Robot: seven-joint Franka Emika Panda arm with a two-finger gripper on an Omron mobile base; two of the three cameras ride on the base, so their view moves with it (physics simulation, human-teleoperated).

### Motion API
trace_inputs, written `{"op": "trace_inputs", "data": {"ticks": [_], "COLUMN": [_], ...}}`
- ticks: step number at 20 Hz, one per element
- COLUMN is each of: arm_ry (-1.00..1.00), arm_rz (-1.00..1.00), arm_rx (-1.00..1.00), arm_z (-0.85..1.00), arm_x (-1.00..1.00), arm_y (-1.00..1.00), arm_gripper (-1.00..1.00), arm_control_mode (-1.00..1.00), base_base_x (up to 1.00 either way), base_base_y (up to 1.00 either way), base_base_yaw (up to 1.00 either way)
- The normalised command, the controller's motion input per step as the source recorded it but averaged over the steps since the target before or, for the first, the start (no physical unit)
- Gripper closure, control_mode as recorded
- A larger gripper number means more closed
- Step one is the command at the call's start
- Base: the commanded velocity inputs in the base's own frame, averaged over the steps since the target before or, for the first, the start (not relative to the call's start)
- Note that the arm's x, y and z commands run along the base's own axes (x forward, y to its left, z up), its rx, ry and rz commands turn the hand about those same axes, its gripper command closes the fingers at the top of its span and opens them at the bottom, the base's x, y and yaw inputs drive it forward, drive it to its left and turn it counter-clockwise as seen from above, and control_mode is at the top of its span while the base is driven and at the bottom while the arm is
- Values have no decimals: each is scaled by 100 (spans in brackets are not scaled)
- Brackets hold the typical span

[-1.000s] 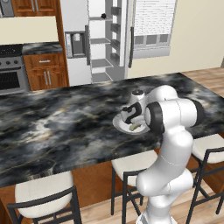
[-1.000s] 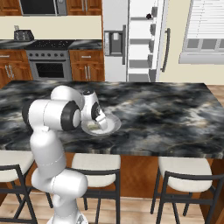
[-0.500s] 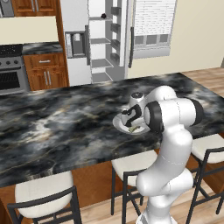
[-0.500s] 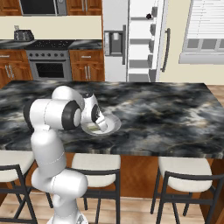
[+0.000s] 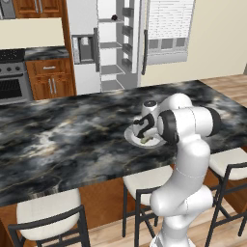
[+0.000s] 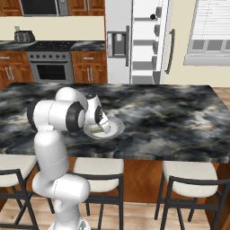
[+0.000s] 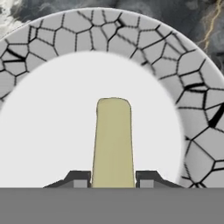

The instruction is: Retrieve the butter from the fridge and place it on a plate on the dining table. Then retrieve the butter knife by the fridge and place it near the plate.

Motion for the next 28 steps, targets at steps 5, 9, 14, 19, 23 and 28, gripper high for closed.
{"op": "trace_inputs", "data": {"ticks": [5,9,14,19,23,28], "arm_ry": [0,0,0,2,4,0], "arm_rz": [0,0,0,0,0,4], "arm_rx": [0,0,0,-4,0,0], "arm_z": [0,0,0,15,76,100], "arm_x": [0,0,0,0,-21,-37], "arm_y": [0,0,0,0,-1,0], "arm_gripper": [-100,-100,-100,-100,-100,-100], "arm_control_mode": [-100,-100,-100,-100,-100,-100], "base_base_x": [0,0,0,0,0,0], "base_base_y": [0,0,0,0,0,0], "base_base_yaw": [0,0,0,0,0,0]}}
